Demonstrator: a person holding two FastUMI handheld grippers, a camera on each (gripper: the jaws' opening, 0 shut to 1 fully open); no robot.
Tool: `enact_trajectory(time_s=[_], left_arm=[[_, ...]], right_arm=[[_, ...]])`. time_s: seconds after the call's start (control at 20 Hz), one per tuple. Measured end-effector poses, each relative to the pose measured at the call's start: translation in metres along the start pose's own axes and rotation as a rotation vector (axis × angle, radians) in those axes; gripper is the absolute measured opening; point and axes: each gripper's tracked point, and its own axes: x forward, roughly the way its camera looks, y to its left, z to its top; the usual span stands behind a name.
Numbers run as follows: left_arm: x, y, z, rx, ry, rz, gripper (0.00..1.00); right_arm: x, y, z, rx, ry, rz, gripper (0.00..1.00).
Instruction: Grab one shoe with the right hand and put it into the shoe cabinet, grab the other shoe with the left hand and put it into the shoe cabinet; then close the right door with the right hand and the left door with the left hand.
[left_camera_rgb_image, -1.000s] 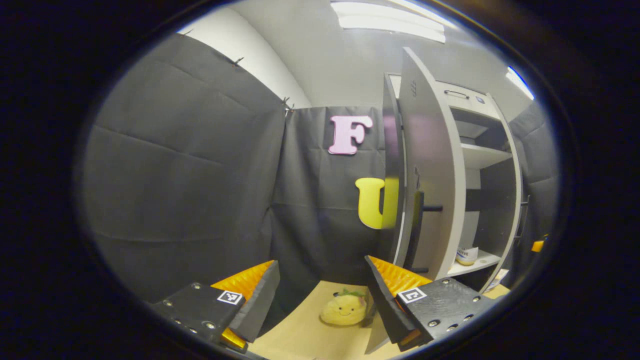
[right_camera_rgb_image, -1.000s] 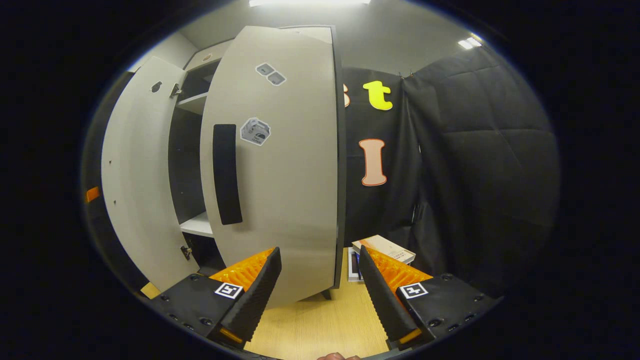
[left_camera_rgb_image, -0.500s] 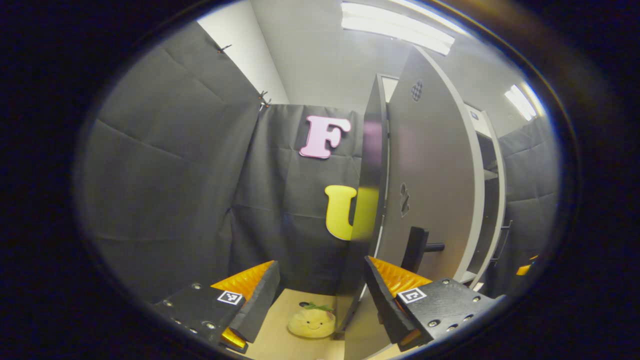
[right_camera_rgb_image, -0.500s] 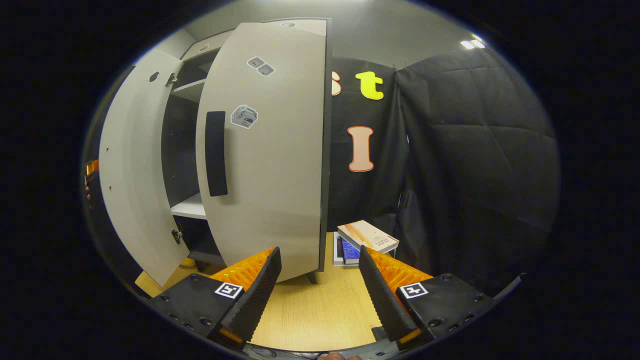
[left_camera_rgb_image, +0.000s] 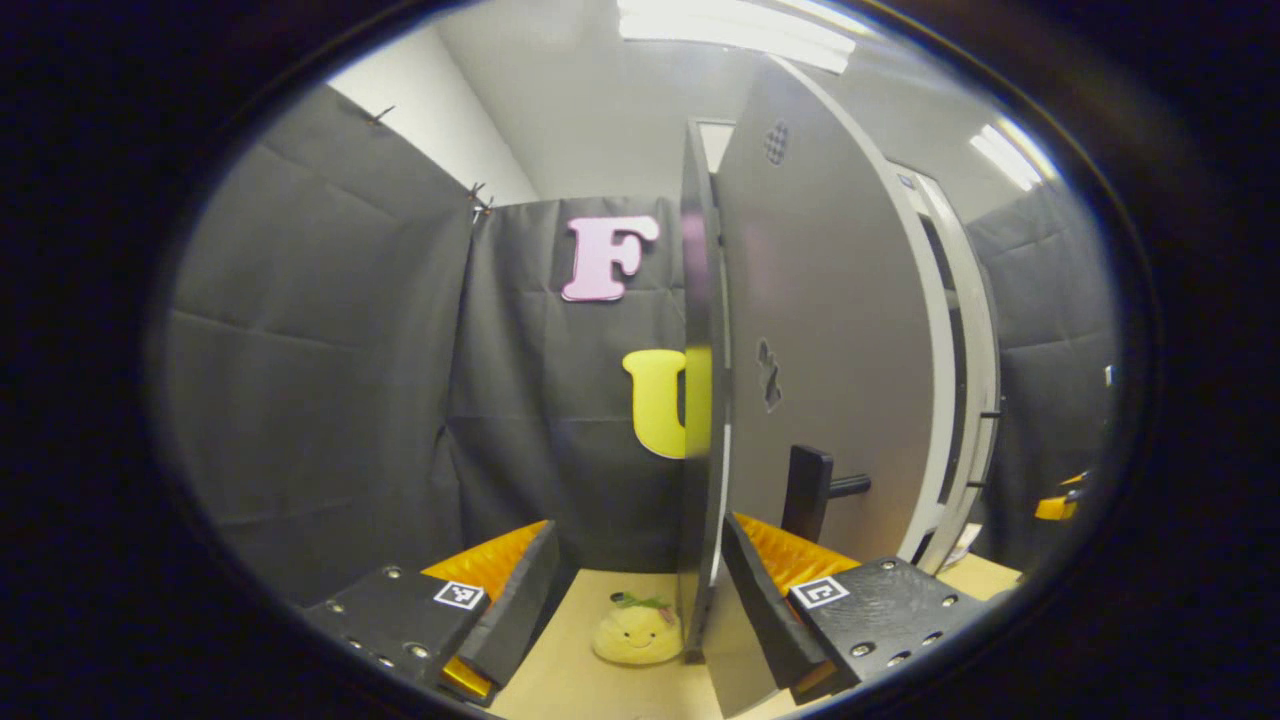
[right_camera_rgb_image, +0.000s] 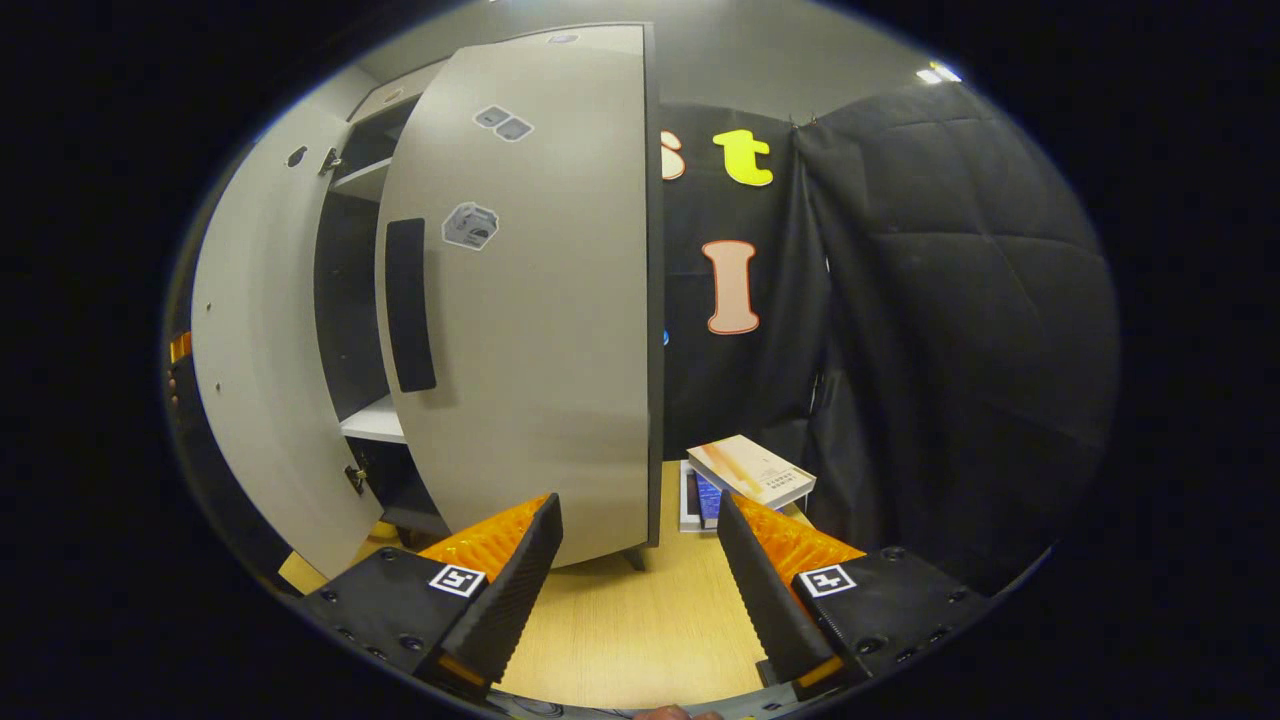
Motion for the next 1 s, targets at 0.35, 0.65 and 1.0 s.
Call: enact_trajectory(time_s=[0.35,0.65,1.0], left_arm=[[0.019,-0.117,0.001,0.005,0.011,-0.002,0.93],[0.049,-0.185,-0.017,0.027,0.038,0.095,0.93],[0.029,-0.182,-0.048,-0.207,0.108,0.234,0.94]], right_arm=[[0.025,-0.034,0.004,0.026,-0.023,0.019,0.98],[0.040,-0.102,-0.003,0.058,-0.014,-0.023,0.97],[0.073,-0.155,-0.002,0.112,-0.018,0.000,0.98]])
